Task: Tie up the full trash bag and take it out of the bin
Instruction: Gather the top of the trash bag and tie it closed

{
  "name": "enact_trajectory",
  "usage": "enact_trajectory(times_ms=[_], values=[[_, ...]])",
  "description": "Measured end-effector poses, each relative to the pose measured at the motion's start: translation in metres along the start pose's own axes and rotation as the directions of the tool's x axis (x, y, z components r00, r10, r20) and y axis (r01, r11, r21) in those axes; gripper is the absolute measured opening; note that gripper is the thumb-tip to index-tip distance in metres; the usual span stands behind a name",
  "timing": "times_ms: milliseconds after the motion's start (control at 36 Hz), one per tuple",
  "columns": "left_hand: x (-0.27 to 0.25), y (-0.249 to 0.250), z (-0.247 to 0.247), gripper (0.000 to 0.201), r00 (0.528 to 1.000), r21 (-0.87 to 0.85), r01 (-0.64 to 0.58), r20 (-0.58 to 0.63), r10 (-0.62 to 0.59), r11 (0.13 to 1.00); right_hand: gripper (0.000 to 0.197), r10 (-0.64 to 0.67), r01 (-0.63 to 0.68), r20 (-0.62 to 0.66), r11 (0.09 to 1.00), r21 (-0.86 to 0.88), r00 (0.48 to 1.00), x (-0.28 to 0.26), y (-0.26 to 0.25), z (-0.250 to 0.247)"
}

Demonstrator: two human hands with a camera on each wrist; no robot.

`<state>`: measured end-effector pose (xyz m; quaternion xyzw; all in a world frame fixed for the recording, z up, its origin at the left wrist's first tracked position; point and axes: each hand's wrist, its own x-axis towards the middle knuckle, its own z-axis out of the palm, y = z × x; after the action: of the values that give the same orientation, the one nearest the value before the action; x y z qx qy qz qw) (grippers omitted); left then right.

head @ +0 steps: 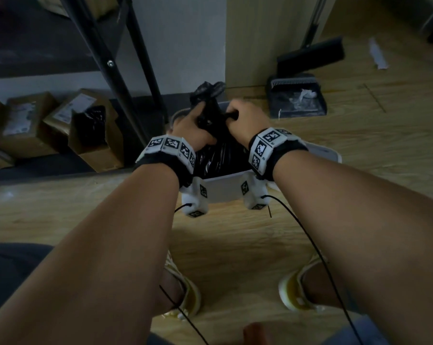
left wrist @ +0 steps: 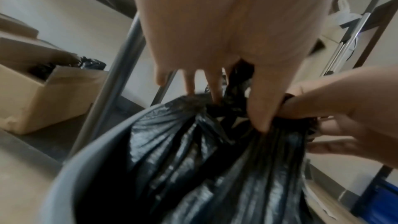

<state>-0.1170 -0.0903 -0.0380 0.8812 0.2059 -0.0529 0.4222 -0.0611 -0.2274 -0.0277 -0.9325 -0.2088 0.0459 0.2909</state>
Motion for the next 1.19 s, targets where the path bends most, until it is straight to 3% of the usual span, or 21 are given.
enact_trajectory(times_ms=[28,83,167,333,472,583,694,806,1028,1194], values=[[0.0,0.002,0.002,0.093,0.999,0.032,0.004,0.046,-0.006,0.999,0.016,0.011,-0.011,-0.005,1.0,0.0,1.0,-0.001,0.0,0.0],[-0.01,0.014,0.006,0.074,0.997,0.109,0.0,0.078,-0.008,0.994,0.018,0.046,-0.046,-0.021,0.999,-0.004,0.999,-0.001,0.002,0.0],[-0.015,0.017,0.007,0.044,0.998,0.138,0.023,-0.061,-0.014,0.99,0.014,0.084,-0.085,-0.068,0.996,-0.012,0.994,-0.002,0.005,-0.002],[-0.013,0.008,-0.004,0.014,0.977,0.14,-0.015,-0.211,0.045,0.99,0.014,0.163,-0.166,-0.128,0.986,-0.011,0.978,-0.004,0.009,-0.013],[-0.012,0.002,-0.02,0.029,0.939,-0.073,0.047,-0.338,-0.069,0.996,0.031,0.312,-0.306,-0.101,0.949,0.072,0.945,-0.009,0.011,-0.023],[-0.011,0.004,-0.029,0.032,0.919,-0.121,0.095,-0.371,-0.134,0.988,0.017,0.336,-0.332,-0.102,0.942,0.049,0.936,-0.013,0.004,-0.031],[-0.017,0.016,-0.034,0.036,0.906,-0.1,0.12,-0.395,-0.15,0.988,0.033,0.36,-0.361,-0.127,0.932,0.018,0.924,-0.015,-0.004,-0.038],[-0.022,0.027,-0.038,0.038,0.915,-0.117,0.106,-0.377,-0.143,0.987,0.042,0.351,-0.346,-0.157,0.936,0.06,0.923,-0.017,-0.011,-0.047],[-0.028,0.045,-0.051,0.021,0.884,-0.323,0.043,-0.429,-0.187,0.945,0.029,0.365,-0.293,-0.222,0.908,0.301,0.904,-0.016,-0.024,-0.062],[-0.032,0.054,-0.062,0.019,0.891,-0.227,0.049,-0.429,-0.145,0.973,0.028,0.277,-0.209,-0.214,0.933,0.295,0.937,-0.016,-0.026,-0.066]])
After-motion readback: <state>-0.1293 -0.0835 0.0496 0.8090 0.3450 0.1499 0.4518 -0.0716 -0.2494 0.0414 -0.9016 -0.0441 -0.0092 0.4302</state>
